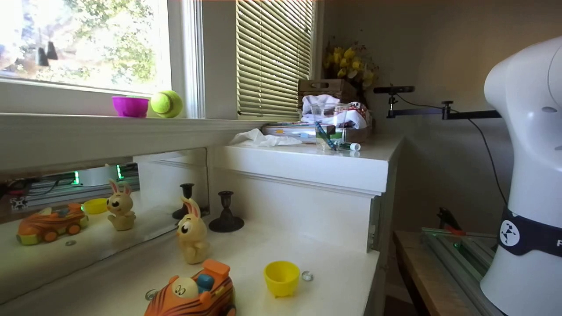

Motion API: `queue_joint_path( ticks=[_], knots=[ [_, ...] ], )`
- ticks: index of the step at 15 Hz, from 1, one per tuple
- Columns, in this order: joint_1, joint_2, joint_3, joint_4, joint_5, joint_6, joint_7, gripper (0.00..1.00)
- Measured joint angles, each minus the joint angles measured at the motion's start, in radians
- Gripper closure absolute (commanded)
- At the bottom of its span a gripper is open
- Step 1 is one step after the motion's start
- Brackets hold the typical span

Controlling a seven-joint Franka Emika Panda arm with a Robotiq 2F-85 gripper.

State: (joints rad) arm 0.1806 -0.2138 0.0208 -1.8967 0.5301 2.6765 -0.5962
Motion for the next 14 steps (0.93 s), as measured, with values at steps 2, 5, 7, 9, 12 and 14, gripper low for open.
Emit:
queue_joint_path(
  ticks=[2,5,7,9,12,14],
  knots=[
    [-0.015,-0.014,0.0,0.008,-0.017,0.011,0.008,1.0],
    [-0.037,-0.028,0.0,0.034,-0.034,0.025,0.013,1.0],
    [-0.051,-0.032,0.0,0.056,-0.038,0.026,0.015,1.0],
    [-0.064,-0.032,0.0,0.078,-0.044,0.029,0.019,1.0],
    [-0.085,-0.032,0.001,0.113,-0.069,0.032,0.028,1.0],
    [-0.099,-0.032,0.001,0.138,-0.088,0.032,0.041,1.0]
  ],
)
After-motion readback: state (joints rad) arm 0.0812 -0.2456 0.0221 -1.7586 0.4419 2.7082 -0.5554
